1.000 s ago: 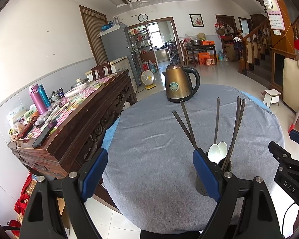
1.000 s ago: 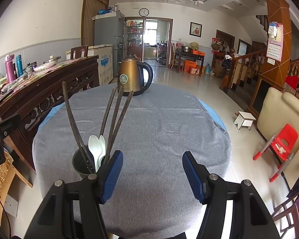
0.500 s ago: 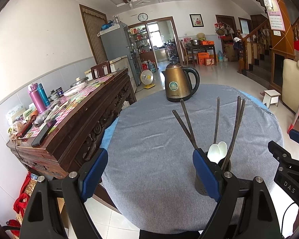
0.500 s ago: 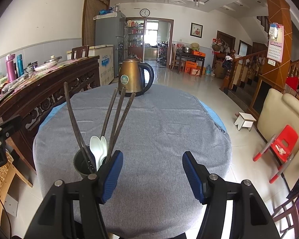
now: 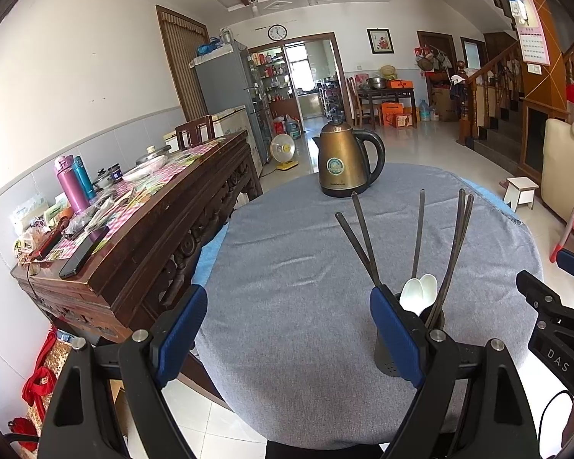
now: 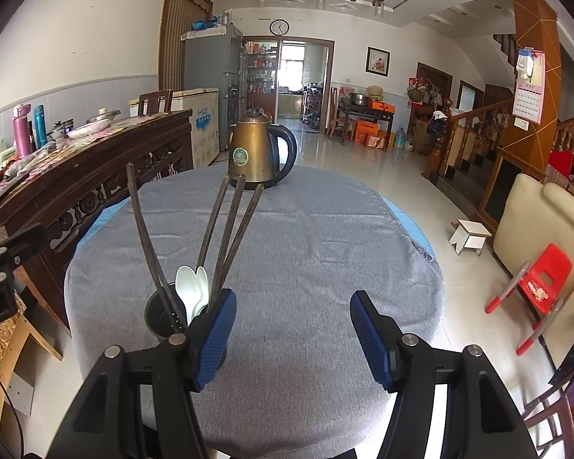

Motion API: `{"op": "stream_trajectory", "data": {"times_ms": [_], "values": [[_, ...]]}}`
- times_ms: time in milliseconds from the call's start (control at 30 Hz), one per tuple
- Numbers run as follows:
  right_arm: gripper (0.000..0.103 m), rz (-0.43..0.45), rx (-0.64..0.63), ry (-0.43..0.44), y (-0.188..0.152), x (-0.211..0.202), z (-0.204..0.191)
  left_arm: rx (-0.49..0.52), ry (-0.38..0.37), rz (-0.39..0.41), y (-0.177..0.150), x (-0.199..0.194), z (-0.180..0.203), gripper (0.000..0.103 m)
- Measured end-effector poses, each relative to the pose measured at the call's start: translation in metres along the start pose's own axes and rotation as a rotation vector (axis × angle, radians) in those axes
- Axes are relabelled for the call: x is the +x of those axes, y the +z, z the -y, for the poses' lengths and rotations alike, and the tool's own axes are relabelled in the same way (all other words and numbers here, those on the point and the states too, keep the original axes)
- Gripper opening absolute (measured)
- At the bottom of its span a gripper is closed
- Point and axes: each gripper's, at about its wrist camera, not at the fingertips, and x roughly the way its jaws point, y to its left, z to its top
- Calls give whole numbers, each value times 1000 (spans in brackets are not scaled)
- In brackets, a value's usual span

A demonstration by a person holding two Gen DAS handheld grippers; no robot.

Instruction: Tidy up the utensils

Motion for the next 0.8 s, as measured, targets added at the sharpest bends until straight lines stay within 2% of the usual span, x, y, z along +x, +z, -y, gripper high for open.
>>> {"op": "stream_trajectory", "data": {"times_ms": [800], "values": [[66,18,-2,-18,4,-8,-7,-29,-3,-3,-1,3,-11,87]]}}
